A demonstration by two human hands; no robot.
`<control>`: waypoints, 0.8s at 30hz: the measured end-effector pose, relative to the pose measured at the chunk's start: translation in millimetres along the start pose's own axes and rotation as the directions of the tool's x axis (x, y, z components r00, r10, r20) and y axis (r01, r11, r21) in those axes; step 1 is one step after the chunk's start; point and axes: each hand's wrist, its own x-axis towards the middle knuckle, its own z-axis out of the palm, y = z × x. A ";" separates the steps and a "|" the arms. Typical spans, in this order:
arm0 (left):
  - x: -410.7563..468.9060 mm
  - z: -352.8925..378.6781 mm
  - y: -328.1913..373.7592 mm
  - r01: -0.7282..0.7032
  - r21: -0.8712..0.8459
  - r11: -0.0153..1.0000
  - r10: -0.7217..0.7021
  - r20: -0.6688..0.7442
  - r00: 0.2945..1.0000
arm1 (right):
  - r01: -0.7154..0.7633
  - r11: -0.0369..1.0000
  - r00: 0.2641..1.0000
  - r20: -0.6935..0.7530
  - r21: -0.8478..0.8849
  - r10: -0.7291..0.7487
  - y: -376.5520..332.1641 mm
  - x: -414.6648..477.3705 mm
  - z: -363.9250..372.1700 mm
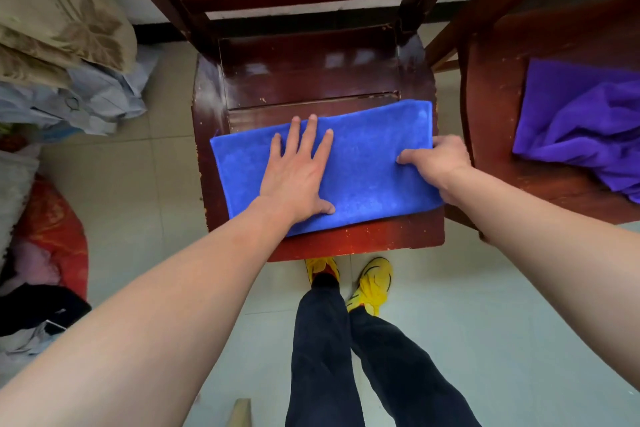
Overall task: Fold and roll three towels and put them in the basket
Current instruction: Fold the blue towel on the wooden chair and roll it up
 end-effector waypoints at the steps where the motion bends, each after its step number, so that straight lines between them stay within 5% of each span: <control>1: 2.5 1.7 2.3 0.003 0.014 1.000 -0.003 0.003 1.000 | 0.007 0.998 1.000 0.027 0.060 -0.009 -0.1 0.1 -2.9; 11: 6.7 -8.0 3.4 0.002 -0.049 0.999 -0.002 -0.013 1.000 | 0.166 0.964 0.959 0.192 0.207 -0.207 -15.8 -17.3 -48.3; 16: -34.5 -27.9 -44.8 0.234 -0.349 0.907 -0.332 -0.255 0.908 | 0.410 0.911 0.889 0.209 0.036 -0.408 -49.8 -62.2 -37.3; 24: -112.1 -10.1 -109.4 0.463 -0.535 0.707 -0.593 -0.090 0.800 | 0.575 0.754 0.812 0.336 -0.319 -0.477 -74.1 -117.1 69.9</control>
